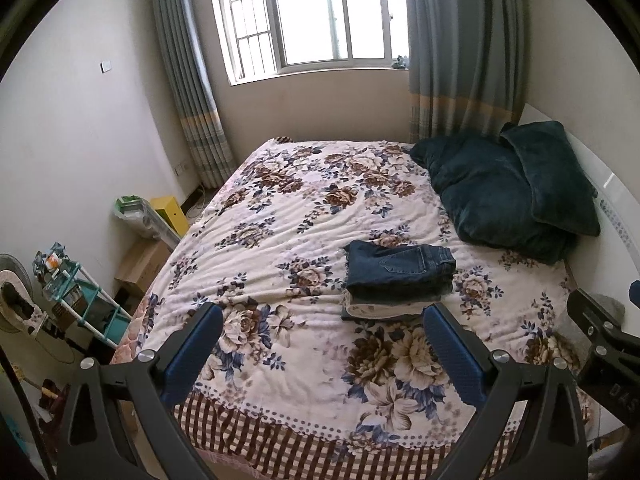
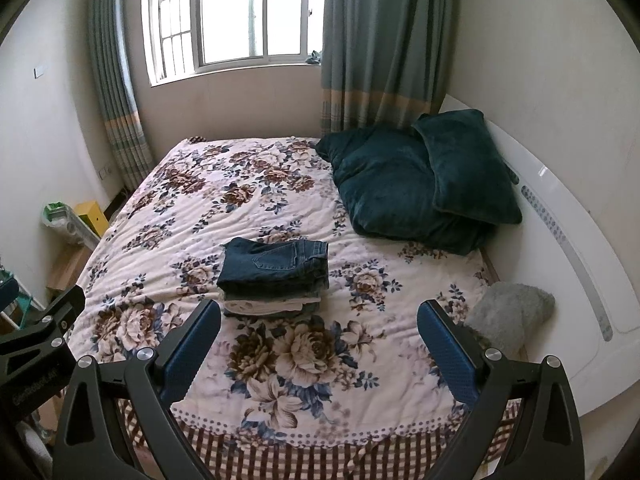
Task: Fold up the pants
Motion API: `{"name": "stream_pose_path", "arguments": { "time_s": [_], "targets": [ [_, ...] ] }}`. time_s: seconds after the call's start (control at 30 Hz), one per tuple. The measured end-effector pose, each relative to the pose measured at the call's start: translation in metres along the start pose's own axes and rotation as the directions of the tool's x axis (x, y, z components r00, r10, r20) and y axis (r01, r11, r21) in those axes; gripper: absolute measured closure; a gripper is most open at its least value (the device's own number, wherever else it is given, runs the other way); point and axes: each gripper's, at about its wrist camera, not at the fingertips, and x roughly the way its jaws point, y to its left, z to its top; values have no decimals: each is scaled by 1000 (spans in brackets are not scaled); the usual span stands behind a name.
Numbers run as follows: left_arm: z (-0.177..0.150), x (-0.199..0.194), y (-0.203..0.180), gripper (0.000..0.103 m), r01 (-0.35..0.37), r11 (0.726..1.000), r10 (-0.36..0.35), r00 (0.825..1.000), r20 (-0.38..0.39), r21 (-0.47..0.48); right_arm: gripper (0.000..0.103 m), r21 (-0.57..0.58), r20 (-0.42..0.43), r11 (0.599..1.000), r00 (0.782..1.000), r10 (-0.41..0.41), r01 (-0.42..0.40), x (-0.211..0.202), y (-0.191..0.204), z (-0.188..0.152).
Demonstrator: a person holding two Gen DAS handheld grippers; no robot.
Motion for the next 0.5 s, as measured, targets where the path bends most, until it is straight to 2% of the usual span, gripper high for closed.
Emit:
{"name": "stream_pose_path", "arguments": {
  "time_s": [0.5],
  "targets": [
    [3,-1,-3,0,7,1000,-7,1000,4,5,2,2,-8,1000,1000,17,-17,3,-2,1]
  ]
}}
